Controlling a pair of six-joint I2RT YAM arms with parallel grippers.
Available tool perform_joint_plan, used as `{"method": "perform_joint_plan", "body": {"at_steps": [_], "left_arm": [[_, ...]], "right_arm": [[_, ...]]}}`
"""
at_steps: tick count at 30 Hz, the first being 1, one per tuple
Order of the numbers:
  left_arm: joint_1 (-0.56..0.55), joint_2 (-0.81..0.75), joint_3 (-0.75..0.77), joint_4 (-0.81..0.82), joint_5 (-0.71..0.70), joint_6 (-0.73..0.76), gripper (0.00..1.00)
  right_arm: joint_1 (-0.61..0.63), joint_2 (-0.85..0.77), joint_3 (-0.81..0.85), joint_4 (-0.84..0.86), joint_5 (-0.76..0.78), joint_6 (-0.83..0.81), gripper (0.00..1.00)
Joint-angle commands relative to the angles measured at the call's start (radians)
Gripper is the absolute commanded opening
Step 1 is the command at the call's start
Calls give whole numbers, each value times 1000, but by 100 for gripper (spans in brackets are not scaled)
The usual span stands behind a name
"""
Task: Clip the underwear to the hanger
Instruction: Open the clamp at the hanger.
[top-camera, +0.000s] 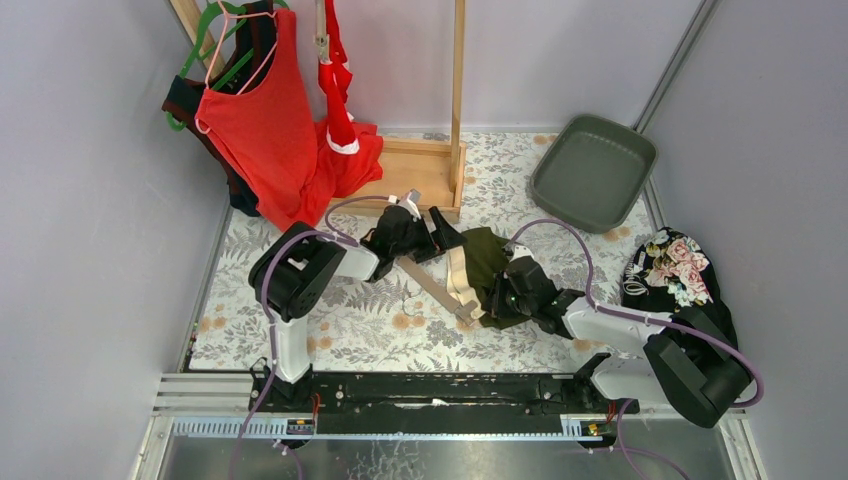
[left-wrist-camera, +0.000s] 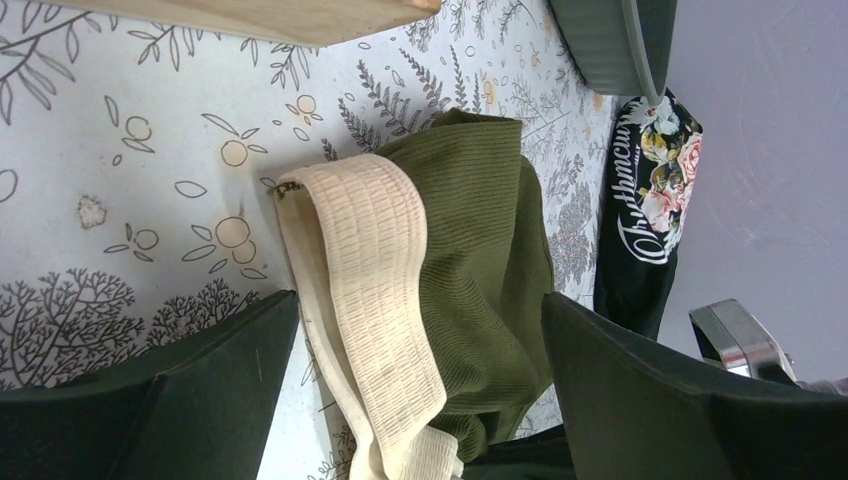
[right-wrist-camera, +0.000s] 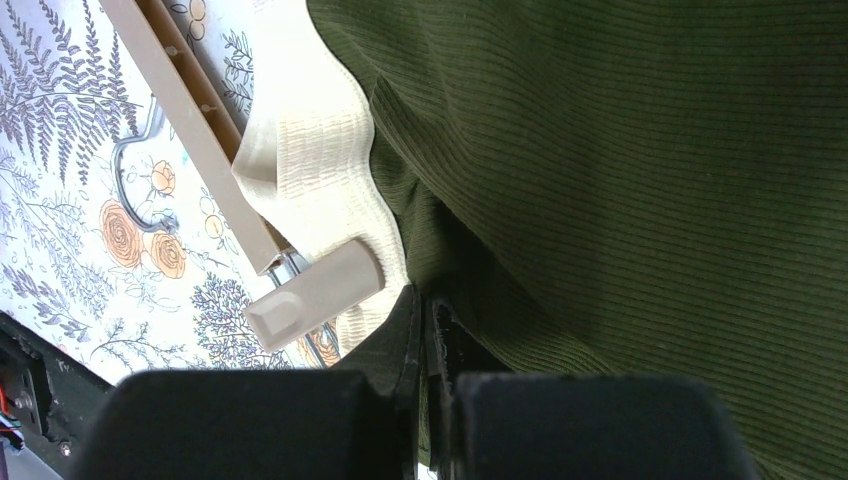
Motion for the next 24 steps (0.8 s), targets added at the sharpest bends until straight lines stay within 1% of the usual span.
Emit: {"method": "perform_joint_plan", "body": {"at_steps": [1, 24], "left_arm": [[-4, 25, 25, 92, 3, -15, 90], [-22, 69, 62, 145, 29, -43, 90]], "right_arm": [[21, 9, -40, -147, 12, 3, 0], [39, 0, -53, -149, 16, 21, 0]]}}
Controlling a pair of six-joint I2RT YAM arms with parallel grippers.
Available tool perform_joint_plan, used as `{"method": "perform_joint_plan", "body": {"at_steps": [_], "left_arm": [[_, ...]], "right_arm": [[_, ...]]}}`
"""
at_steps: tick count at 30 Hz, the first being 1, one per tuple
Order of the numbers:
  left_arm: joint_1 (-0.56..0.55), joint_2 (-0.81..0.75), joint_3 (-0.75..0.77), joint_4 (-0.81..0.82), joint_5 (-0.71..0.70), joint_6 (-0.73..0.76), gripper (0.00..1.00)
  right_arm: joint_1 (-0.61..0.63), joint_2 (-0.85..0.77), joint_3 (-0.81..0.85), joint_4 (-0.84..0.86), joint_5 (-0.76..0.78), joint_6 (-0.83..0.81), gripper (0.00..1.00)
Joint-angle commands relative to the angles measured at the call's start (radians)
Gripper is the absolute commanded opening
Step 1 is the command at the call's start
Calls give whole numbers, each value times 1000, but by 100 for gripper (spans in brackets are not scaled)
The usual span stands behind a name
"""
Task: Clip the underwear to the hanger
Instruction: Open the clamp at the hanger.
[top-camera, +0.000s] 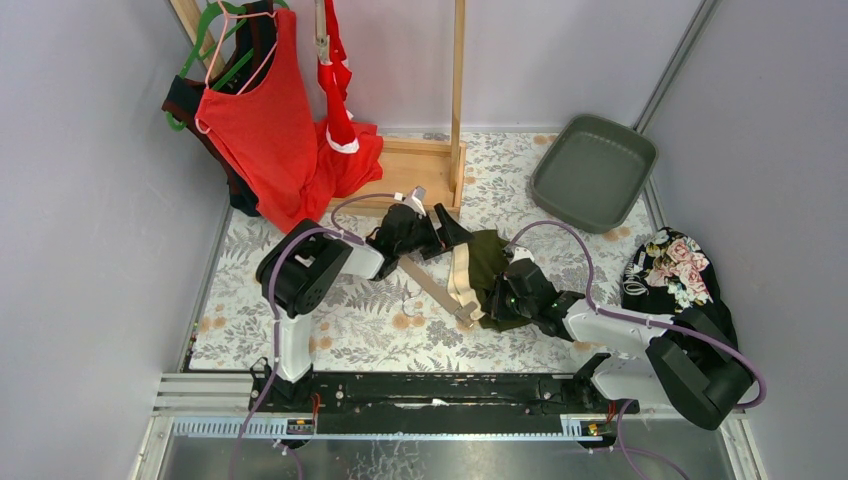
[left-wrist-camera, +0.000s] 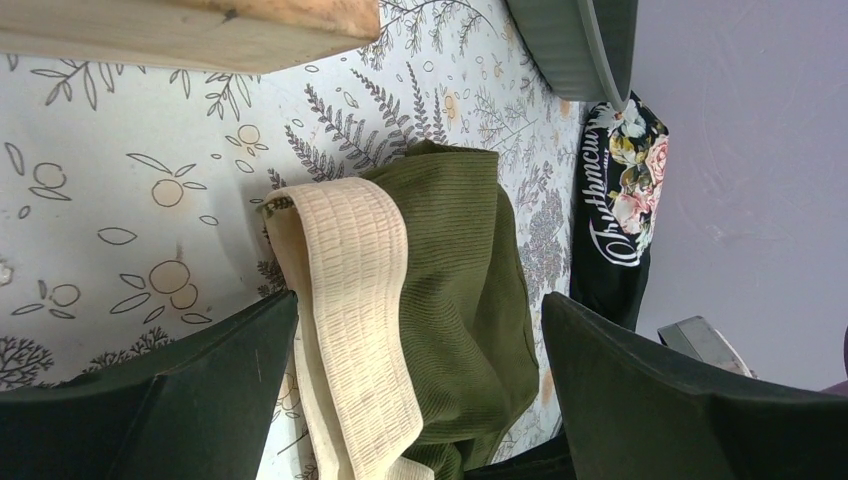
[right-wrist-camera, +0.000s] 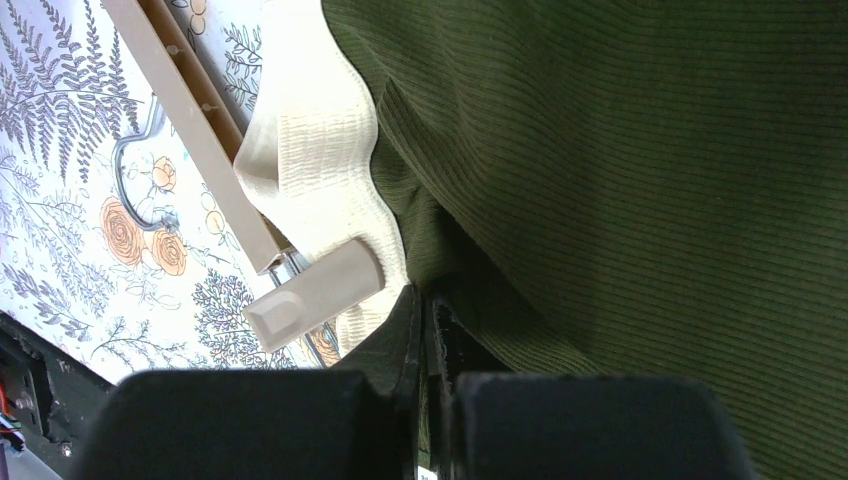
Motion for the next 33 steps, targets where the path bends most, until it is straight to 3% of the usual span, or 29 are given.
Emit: {"method": "perform_joint_plan", "body": {"at_steps": [1, 24, 33], "left_arm": [[-10, 24, 25, 75, 13, -8, 90], [-7, 54, 84, 61, 9, 6, 90], [-6, 97, 56, 208, 75, -62, 90]], "right_arm": [[22, 14, -42, -148, 0, 3, 0], [25, 11, -44, -150, -5, 3, 0], [24, 10, -47, -148, -8, 6, 0]]}}
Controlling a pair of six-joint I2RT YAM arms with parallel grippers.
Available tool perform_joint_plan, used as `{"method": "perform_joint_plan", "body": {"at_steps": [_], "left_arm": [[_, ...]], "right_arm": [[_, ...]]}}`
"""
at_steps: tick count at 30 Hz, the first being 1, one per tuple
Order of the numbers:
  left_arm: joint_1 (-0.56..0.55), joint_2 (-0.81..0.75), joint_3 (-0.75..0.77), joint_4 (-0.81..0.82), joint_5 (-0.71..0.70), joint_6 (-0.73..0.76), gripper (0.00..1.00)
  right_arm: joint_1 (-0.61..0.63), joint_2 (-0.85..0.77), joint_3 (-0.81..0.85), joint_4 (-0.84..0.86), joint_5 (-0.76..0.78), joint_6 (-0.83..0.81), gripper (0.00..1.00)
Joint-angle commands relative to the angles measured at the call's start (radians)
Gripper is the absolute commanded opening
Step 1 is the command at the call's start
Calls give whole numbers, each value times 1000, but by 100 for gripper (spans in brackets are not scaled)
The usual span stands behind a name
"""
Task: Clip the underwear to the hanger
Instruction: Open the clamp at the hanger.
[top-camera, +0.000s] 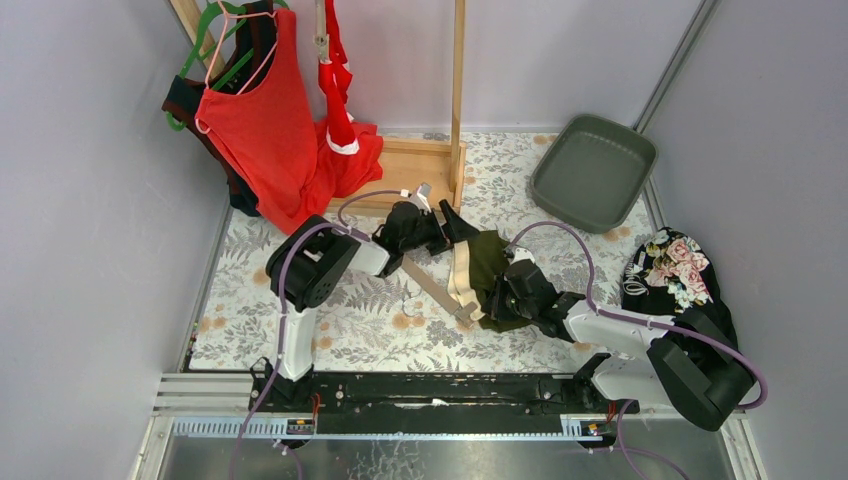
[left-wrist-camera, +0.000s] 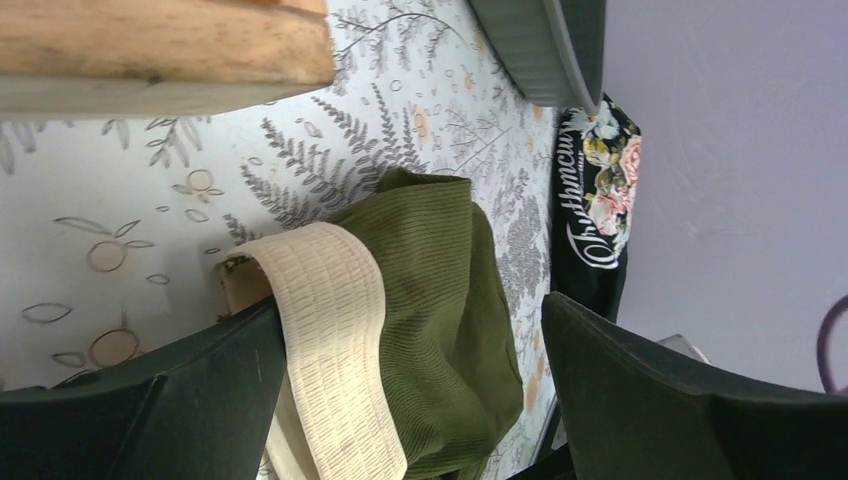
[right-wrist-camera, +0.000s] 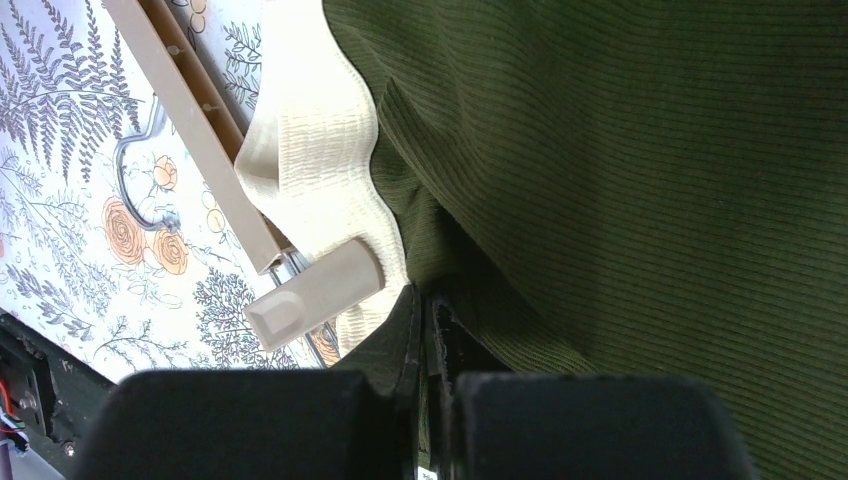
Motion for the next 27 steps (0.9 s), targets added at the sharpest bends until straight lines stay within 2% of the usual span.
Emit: {"method": "perform_joint_plan", "body": {"at_steps": [1, 12, 27], "left_arm": [[-4, 37, -15, 203, 55, -57, 90], [-9, 126, 2, 472, 100, -201, 91], [-14, 90, 101, 395, 16, -158, 91]], "right_arm": [[19, 19, -42, -148, -15, -3, 0], [48, 17, -54, -150, -11, 21, 0], [126, -59, -107, -186, 20, 114, 0]]}}
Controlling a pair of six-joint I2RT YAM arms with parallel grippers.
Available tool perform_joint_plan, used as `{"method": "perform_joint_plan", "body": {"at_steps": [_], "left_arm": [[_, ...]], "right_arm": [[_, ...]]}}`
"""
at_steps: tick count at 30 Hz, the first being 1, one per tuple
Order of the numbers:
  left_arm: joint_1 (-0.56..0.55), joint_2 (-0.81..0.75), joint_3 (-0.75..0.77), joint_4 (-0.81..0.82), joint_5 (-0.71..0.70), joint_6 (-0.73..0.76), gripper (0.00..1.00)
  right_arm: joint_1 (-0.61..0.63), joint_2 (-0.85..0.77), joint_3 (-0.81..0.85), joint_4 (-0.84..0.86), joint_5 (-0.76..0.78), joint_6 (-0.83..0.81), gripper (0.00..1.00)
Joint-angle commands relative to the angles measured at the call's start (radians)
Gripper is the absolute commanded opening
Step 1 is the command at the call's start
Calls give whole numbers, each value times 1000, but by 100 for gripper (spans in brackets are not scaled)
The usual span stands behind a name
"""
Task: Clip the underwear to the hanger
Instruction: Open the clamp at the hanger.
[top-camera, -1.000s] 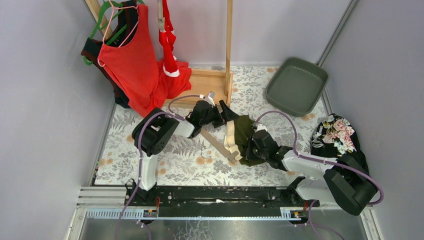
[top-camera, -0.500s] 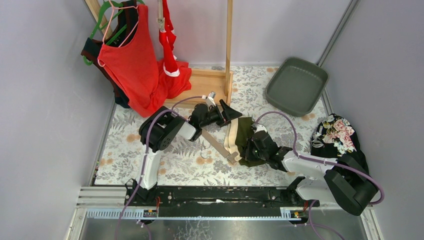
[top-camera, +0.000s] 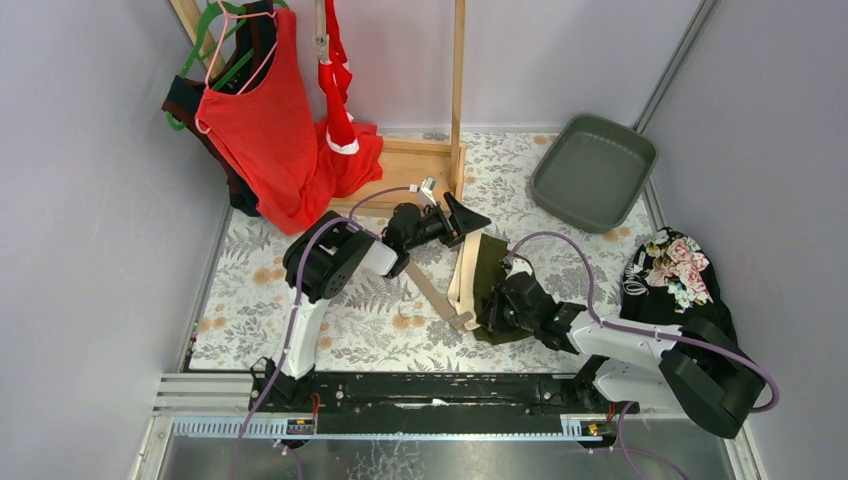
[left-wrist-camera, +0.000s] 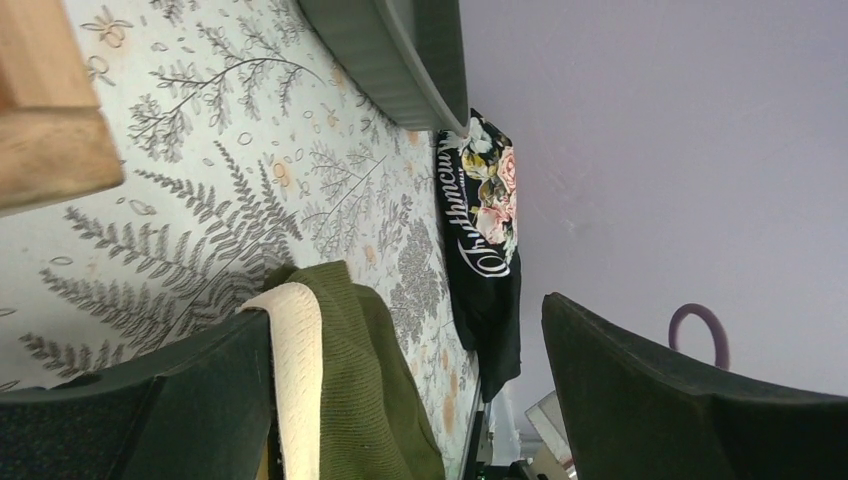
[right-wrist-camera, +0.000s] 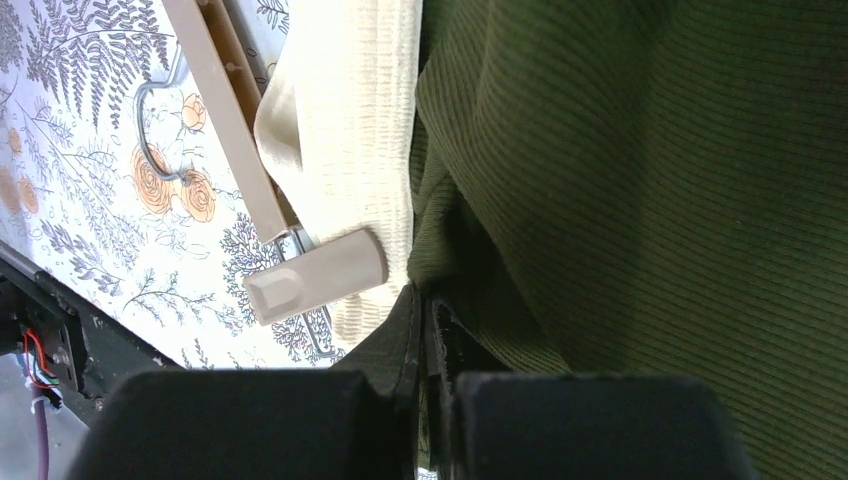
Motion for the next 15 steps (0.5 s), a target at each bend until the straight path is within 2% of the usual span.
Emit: {"method": "perform_joint_plan", "body": {"at_steps": [1, 15], "left_arm": [[-7, -48, 57, 25, -46, 39, 91], [-7, -131, 143, -176, -118, 232, 92]], "right_arm": [[34, -5, -58, -193, 11, 32, 0], [84, -69, -66, -249, 42, 76, 0]]}}
